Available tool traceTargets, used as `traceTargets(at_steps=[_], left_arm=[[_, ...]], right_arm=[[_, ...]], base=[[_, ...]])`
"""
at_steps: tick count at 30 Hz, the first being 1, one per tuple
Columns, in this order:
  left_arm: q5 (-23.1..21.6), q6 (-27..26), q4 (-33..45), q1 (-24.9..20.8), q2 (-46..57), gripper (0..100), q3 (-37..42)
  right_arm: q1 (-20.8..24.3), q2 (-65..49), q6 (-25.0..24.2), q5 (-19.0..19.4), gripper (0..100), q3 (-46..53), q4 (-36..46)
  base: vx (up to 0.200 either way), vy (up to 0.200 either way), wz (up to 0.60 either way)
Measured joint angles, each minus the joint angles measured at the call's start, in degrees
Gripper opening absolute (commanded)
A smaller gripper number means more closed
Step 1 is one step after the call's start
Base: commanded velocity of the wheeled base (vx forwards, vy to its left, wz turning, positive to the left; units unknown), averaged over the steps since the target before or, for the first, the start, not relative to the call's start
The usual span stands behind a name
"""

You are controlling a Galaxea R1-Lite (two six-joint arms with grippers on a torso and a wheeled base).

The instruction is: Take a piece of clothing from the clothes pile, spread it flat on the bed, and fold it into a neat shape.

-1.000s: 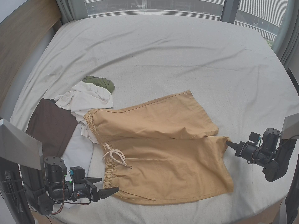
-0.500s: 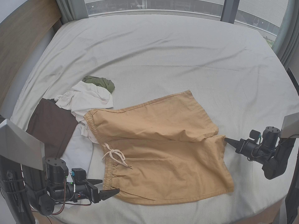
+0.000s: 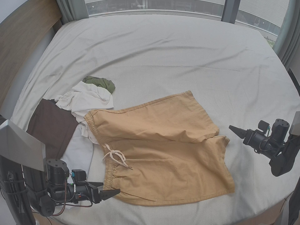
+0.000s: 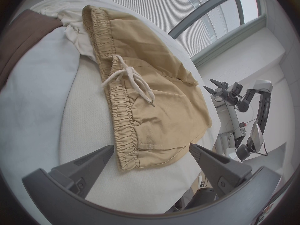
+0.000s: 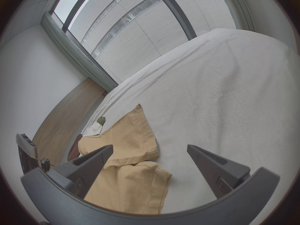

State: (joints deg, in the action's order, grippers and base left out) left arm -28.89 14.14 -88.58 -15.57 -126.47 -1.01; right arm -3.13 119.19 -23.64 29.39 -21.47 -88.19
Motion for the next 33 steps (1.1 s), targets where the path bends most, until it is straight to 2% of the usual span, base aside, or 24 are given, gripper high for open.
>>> traceTargets(at_steps=[15,16,25,29,33], left_arm=[[0.35,1.4,-0.27,-0.33,-3.46,100,-0.33],[0.43,1.48,-0.32,-0.33,-3.69,0,-0.52],[0.51,1.71,-0.29,-0.17,-5.12,0,-2.12],[0.6,1.84,-0.32,0.05,-4.88,0,-1.88],[0.57,2.41,0.01,0.77,-3.24,0,-0.66]], right_arm=[[0.57,-0.5,0.05,-0.06,100,0.83,-0.05],[0.57,-0.52,0.05,-0.05,100,0.83,-0.02],[0.57,-0.63,0.79,0.02,100,2.43,0.02],[0.9,-0.66,4.38,0.09,100,5.24,0.96],[1.32,-0.66,8.16,0.09,100,7.41,5.96]], base=[[0.0,0.0,0.0],[0.0,0.0,0.0],[0.0,0.0,0.0],[0.0,0.0,0.0],[0.0,0.0,0.0]])
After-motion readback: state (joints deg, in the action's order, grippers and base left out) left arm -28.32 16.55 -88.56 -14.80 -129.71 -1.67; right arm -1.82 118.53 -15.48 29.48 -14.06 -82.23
